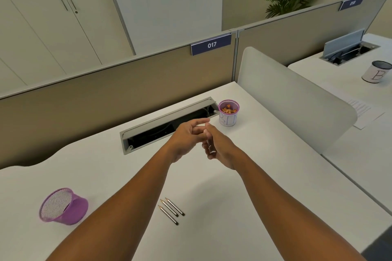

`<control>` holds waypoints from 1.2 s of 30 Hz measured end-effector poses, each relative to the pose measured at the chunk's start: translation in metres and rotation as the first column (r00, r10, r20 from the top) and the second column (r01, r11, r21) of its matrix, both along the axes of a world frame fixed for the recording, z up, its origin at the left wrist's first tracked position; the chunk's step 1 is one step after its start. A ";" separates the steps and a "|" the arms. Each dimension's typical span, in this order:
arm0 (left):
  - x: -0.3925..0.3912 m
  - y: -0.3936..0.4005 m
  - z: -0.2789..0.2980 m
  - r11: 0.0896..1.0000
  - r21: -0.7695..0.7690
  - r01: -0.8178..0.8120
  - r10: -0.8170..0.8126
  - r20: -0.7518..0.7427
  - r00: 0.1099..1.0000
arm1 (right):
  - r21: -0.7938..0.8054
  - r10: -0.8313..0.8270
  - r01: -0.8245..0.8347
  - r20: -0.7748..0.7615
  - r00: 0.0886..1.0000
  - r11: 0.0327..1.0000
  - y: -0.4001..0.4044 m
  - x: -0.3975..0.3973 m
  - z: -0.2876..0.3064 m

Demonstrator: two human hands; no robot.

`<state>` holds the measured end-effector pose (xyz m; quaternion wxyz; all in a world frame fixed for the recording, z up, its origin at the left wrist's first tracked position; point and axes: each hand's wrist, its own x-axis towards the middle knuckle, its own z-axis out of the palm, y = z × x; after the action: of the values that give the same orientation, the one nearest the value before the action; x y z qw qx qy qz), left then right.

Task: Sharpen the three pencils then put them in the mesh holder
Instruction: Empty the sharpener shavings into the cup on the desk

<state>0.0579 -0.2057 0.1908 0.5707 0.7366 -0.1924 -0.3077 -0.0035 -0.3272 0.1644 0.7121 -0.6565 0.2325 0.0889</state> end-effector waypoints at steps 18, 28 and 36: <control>-0.023 0.031 -0.037 0.983 0.057 -0.174 0.168 0.095 0.981 | -0.113 0.065 -0.066 -0.017 0.998 0.991 0.033 -0.022 -0.024; -0.040 0.046 -0.099 0.915 0.169 -0.366 0.366 0.031 0.930 | -0.331 0.075 -0.096 -0.077 0.994 0.939 0.037 -0.040 -0.074; -0.052 0.044 -0.132 0.885 0.295 -0.361 0.344 0.110 0.933 | -0.589 0.042 -0.103 -0.117 0.992 0.801 0.033 -0.043 -0.116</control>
<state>0.0055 -0.1618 0.0586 0.4885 0.8478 -0.0201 -0.2053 -0.0465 -0.2945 0.0487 0.4547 -0.8495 0.2580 0.0709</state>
